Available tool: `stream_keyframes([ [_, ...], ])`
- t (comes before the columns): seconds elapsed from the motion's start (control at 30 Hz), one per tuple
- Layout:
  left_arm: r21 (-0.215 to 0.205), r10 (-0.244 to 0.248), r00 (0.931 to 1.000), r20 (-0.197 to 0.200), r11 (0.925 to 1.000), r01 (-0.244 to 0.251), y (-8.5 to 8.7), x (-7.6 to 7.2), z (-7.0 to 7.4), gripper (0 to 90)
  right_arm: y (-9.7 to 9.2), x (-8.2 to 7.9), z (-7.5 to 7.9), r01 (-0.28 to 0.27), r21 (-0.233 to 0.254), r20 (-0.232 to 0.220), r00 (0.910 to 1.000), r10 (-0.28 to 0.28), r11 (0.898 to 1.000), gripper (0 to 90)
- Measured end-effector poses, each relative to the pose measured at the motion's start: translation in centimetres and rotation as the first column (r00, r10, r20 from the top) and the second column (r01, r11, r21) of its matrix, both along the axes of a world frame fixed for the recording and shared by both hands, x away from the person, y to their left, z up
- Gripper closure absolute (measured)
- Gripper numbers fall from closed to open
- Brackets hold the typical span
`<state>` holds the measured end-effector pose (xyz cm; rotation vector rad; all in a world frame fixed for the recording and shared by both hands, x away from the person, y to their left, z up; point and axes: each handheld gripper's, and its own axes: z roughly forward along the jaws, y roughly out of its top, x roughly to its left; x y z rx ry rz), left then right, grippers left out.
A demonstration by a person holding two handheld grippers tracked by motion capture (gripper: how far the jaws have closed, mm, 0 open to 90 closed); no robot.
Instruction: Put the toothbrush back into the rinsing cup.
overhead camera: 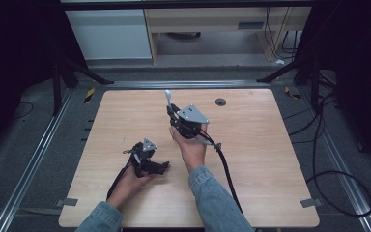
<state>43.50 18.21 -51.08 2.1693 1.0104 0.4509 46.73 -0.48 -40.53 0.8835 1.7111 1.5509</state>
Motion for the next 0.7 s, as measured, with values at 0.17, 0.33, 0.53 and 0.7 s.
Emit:
stream_keyframes([
  [0.17, 0.000, 0.000, 1.0000, 0.000, 1.0000, 0.000, 0.0, 0.0, 0.0, 0.0, -0.1, 0.2, -0.7, 0.001, 0.000, -0.012, 0.9999, -0.001, 1.000, 79.4],
  [0.33, 0.001, -0.001, 1.0000, 0.000, 1.0000, 0.001, 0.0, 0.0, 0.0, 0.0, -0.1, 0.4, -1.2, 0.007, 0.002, -0.025, 0.9997, -0.007, 1.000, 79.4],
  [0.53, 0.001, -0.001, 1.0000, 0.000, 1.0000, 0.001, 0.0, 0.0, 0.0, 0.0, -0.2, 0.4, -1.7, 0.006, 0.005, -0.034, 0.9994, -0.005, 1.000, 79.4],
  [0.7, 0.001, 0.001, 1.0000, -0.001, 1.0000, -0.001, 0.0, 0.0, 0.0, 0.0, -0.2, 0.4, -2.4, 0.007, 0.004, -0.044, 0.9990, -0.007, 1.000, 79.4],
])
